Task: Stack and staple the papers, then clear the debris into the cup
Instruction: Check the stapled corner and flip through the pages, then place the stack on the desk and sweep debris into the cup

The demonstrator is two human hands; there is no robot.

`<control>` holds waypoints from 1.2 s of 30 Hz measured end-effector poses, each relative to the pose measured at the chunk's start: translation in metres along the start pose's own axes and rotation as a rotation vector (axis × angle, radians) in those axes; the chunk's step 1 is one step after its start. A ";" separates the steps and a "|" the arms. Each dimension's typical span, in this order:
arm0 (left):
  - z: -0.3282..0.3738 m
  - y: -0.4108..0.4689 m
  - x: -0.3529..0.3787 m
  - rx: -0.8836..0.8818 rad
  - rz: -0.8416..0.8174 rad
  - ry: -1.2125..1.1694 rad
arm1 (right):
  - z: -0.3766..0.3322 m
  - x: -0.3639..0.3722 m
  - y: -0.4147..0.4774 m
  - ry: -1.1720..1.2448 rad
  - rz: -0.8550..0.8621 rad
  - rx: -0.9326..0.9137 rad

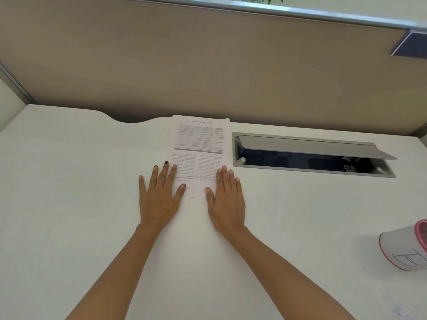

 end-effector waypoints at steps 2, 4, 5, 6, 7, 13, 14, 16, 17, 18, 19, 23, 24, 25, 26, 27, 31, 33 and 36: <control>0.000 0.001 0.001 0.005 -0.005 0.007 | 0.000 0.000 0.000 0.002 -0.001 -0.003; 0.000 0.001 0.002 0.005 -0.008 0.007 | 0.000 0.000 0.000 0.011 -0.010 -0.002; 0.000 0.001 0.003 0.005 -0.006 0.006 | 0.000 0.001 0.000 0.015 -0.017 0.000; 0.000 0.001 0.002 0.005 0.000 -0.001 | 0.001 0.000 0.000 0.023 -0.025 0.002; 0.000 0.001 0.002 0.002 0.010 -0.019 | 0.001 -0.001 0.000 0.042 -0.034 0.006; 0.006 -0.017 -0.010 -0.007 0.108 -0.148 | 0.005 -0.023 -0.012 0.387 -0.046 0.048; 0.009 -0.025 -0.011 -0.003 0.111 -0.153 | 0.006 -0.029 -0.019 0.405 -0.030 0.051; 0.016 -0.044 -0.014 0.007 0.107 -0.160 | 0.009 -0.040 -0.035 0.406 0.010 0.048; 0.019 -0.054 -0.015 0.014 0.103 -0.160 | 0.010 -0.046 -0.044 0.404 0.029 0.044; 0.024 -0.067 -0.018 0.021 0.098 -0.161 | 0.012 -0.053 -0.056 0.408 0.040 0.041; 0.027 -0.077 -0.020 0.028 0.093 -0.160 | 0.013 -0.059 -0.066 0.412 0.049 0.040; 0.048 -0.128 -0.026 0.035 0.049 -0.249 | 0.021 -0.080 -0.115 0.409 0.065 0.060; 0.052 -0.140 -0.026 0.033 0.036 -0.283 | 0.024 -0.083 -0.127 0.408 0.067 0.068; 0.056 -0.152 -0.026 0.031 0.029 -0.307 | 0.026 -0.087 -0.140 0.409 0.071 0.077; 0.060 -0.167 -0.027 0.036 0.023 -0.315 | 0.029 -0.092 -0.155 0.406 0.078 0.084; 0.064 -0.180 -0.026 0.042 0.013 -0.316 | 0.033 -0.096 -0.169 0.399 0.084 0.094; 0.083 -0.225 -0.024 0.080 -0.017 -0.307 | 0.054 -0.105 -0.223 0.355 0.098 0.162; 0.094 -0.245 -0.022 0.102 -0.036 -0.292 | 0.068 -0.107 -0.246 0.295 0.111 0.226; 0.113 -0.267 -0.018 0.140 -0.063 -0.278 | 0.087 -0.114 -0.272 0.171 0.129 0.352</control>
Point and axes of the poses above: each hand's wrist, its own y-axis towards the middle knuckle, its own x-axis out of the palm, z = x × y, the point moved 3 cm from there along y, towards the middle knuckle, and after that the axes turned 3 degrees about x, right-handed, at the moved point
